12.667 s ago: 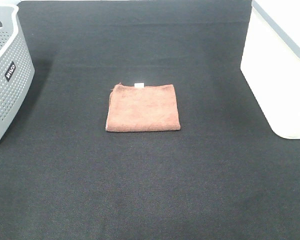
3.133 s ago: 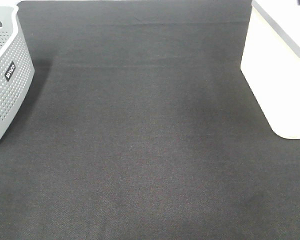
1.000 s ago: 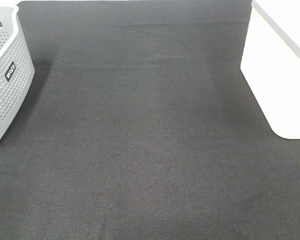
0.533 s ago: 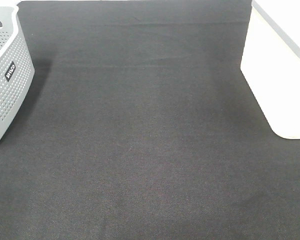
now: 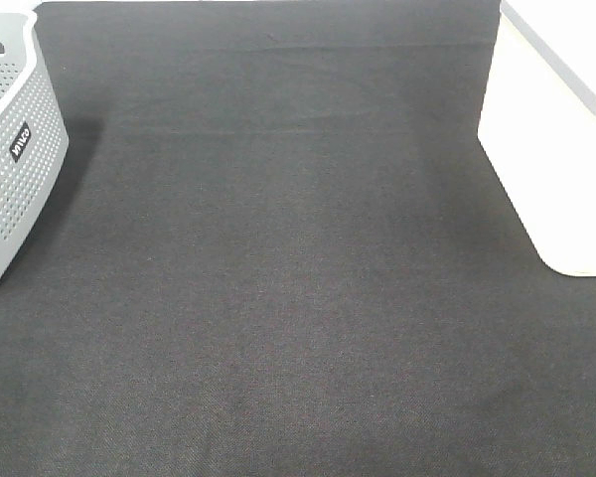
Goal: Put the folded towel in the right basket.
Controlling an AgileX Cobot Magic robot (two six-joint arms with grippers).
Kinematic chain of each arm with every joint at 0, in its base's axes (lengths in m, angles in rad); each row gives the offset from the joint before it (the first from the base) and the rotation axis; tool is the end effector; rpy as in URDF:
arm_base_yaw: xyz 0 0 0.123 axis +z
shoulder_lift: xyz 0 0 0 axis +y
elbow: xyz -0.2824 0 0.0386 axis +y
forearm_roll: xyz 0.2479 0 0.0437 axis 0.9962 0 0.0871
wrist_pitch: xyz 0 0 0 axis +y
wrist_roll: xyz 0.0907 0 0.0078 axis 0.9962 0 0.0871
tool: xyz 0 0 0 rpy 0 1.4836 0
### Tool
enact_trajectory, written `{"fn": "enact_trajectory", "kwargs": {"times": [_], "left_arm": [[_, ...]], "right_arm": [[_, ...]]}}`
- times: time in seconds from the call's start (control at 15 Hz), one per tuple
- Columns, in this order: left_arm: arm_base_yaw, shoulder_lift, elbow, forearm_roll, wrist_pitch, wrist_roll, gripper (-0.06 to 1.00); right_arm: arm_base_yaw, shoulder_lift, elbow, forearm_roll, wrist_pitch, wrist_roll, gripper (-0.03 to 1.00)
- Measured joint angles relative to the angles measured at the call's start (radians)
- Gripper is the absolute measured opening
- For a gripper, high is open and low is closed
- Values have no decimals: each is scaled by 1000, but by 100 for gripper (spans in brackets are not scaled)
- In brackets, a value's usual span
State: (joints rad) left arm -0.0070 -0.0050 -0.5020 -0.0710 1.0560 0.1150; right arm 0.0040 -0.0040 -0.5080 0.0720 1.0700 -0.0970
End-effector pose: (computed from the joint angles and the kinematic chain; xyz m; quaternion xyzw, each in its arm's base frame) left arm -0.0058 -0.0056 0.2782 0.0532 0.8480 -0.0070 0.5273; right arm -0.0069 0.0057 0.2788 -0.0448 0.8508 0.0116 0.5235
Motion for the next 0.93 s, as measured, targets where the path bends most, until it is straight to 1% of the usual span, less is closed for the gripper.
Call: {"fn": "enact_trajectory", "kwargs": {"times": [0.93], "left_arm": [[0,0,0,0,0,0,88]], "right_arm": [[0,0,0,1,0,0,68]]}}
